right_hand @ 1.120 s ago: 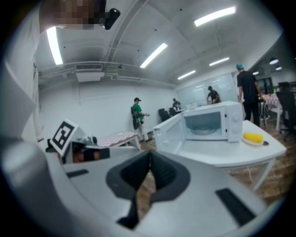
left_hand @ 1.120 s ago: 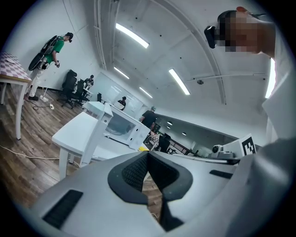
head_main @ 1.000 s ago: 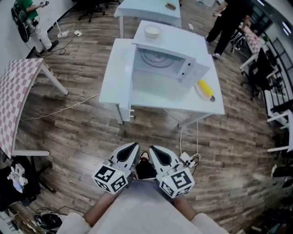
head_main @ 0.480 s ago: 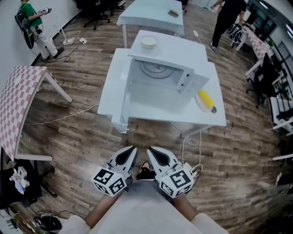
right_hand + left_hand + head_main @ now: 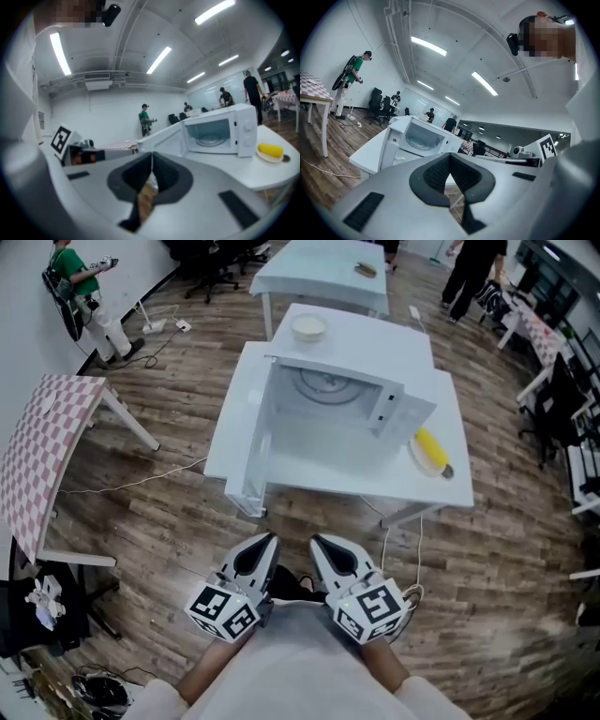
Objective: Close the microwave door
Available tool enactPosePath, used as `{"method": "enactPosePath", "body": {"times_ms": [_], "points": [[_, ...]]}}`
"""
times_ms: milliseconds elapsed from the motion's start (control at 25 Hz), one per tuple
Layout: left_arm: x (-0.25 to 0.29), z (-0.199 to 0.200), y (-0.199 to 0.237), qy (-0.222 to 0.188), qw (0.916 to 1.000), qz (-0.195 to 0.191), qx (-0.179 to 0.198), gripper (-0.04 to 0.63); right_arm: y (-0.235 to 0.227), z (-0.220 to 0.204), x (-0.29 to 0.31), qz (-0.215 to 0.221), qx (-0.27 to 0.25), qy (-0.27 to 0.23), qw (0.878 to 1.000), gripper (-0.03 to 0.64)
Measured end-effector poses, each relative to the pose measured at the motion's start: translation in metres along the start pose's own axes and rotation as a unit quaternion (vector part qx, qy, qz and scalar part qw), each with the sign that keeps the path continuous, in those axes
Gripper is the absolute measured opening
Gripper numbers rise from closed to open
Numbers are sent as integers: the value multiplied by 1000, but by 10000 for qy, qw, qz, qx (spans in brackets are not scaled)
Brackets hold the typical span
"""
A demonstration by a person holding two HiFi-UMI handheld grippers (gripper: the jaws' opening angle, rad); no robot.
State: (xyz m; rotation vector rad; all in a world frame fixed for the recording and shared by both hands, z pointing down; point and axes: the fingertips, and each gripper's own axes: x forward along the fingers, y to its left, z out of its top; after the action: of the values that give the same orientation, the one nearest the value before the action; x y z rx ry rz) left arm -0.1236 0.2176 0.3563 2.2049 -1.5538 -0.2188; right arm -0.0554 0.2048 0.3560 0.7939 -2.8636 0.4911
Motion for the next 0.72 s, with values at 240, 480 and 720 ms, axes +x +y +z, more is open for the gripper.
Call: {"method": "enactPosePath", "body": {"times_ms": [240, 480, 720], "points": [[-12, 5, 15, -13, 9996, 267, 4, 18, 18, 3, 8, 336, 24, -96, 9994, 23], [-16, 22, 25, -100, 9993, 337, 93, 18, 24, 8, 19, 513, -110, -41, 9986, 24], [-10, 38, 24, -49, 9991, 319, 272, 18, 21, 13, 34, 714, -26, 59, 9974, 23]]}}
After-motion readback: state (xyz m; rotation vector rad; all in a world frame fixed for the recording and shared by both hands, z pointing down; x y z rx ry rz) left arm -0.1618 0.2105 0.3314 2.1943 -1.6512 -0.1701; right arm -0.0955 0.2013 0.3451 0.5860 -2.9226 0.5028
